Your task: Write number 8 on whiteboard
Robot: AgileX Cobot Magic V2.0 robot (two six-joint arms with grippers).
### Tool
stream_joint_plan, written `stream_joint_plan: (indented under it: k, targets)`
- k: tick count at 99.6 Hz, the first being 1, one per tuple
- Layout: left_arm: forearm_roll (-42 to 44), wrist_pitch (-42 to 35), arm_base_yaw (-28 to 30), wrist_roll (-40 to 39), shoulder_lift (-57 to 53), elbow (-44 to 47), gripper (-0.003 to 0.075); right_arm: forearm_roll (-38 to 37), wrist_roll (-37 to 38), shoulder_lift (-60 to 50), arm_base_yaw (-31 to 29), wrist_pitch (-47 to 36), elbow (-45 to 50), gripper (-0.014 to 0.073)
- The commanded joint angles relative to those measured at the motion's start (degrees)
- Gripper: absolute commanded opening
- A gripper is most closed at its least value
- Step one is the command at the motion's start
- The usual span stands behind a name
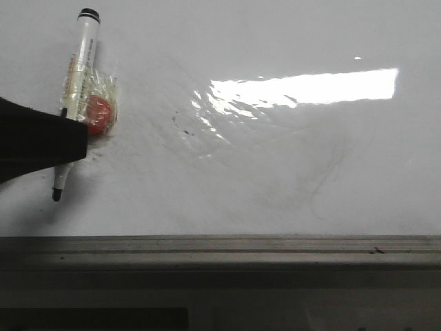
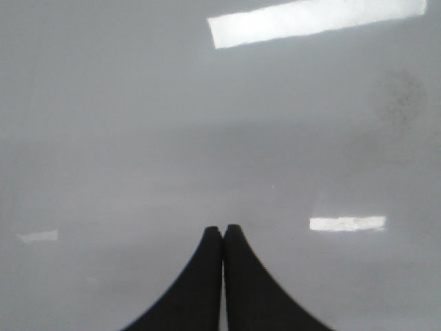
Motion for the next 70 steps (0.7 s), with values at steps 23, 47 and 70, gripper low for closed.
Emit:
stream_joint_plan:
  k: [23,47,70]
  targets:
    - [-0.8,-3.3,-0.2,-0.8,1.6,-1.5,0.0119,0.0,0.0,2.5,6.0,-2.4,-1.7,-0.0063]
    - [-0.5,-3.3,-0.2,-0.8,1.6,-1.5,-0.0020,0.0,-0.1,9.6,10.4,1.2,-4.7,-0.0063]
    - [7.2,-3.5,-1.3,-0.8,1.5,-3.1,-0.0020,0.0,-3.5,16.2,17.1,4.2,-10.6,-0.0032]
